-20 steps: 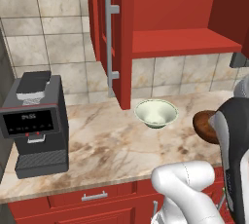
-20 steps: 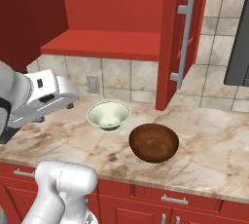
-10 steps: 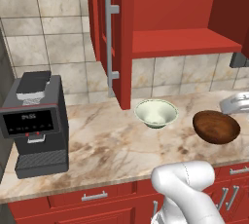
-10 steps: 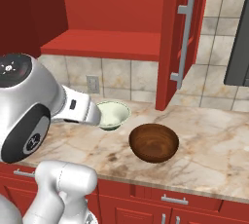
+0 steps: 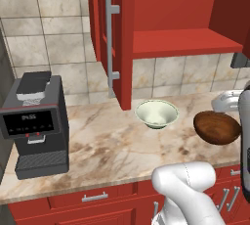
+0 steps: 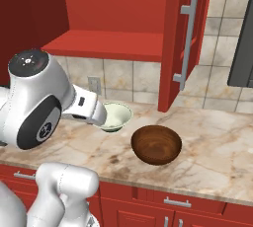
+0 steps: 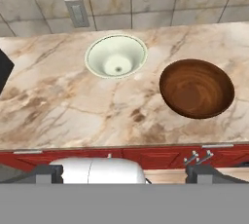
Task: Open the cabinet. Pick the bowls from the counter and place them in the cabinet. Then close the cabinet.
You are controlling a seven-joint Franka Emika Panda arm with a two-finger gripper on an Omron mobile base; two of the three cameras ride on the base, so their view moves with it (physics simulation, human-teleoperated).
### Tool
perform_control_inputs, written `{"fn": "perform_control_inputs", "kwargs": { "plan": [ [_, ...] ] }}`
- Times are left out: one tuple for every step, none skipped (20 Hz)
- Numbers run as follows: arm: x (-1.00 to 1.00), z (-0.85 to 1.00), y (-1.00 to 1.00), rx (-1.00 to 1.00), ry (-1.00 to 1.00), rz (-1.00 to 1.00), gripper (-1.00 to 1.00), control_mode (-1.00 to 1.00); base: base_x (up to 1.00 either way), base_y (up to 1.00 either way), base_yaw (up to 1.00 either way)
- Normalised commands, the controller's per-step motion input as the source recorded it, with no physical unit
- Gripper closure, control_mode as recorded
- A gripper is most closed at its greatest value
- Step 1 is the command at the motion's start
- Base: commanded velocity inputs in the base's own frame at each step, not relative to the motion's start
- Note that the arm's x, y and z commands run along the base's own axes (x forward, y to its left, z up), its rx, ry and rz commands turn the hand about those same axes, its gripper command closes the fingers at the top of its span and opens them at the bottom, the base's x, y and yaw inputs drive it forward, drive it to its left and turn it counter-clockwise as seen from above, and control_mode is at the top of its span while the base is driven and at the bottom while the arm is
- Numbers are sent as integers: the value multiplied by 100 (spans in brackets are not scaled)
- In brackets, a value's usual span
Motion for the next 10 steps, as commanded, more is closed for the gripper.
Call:
{"fn": "perform_control_inputs", "kwargs": {
  "plan": [
    [53,-27,0,0,6,-2,-100,-100,0,0,0],
    [55,-29,0,0,7,-2,-100,-100,0,0,0],
    [56,-27,0,0,9,-2,-100,-100,0,0,0],
    [55,-27,0,0,7,-1,-100,-100,0,0,0],
    [47,-34,0,0,7,-1,-100,-100,0,0,0],
    [39,-47,0,0,5,-2,-100,-100,0,0,0],
    [34,-54,0,2,5,-2,-100,-100,0,0,0],
    [32,-59,0,3,4,-2,-100,-100,0,0,0],
    [34,-59,0,5,4,-2,-100,-100,0,0,0],
    [39,-54,0,4,4,-2,-100,-100,0,0,0]
  ]
}}
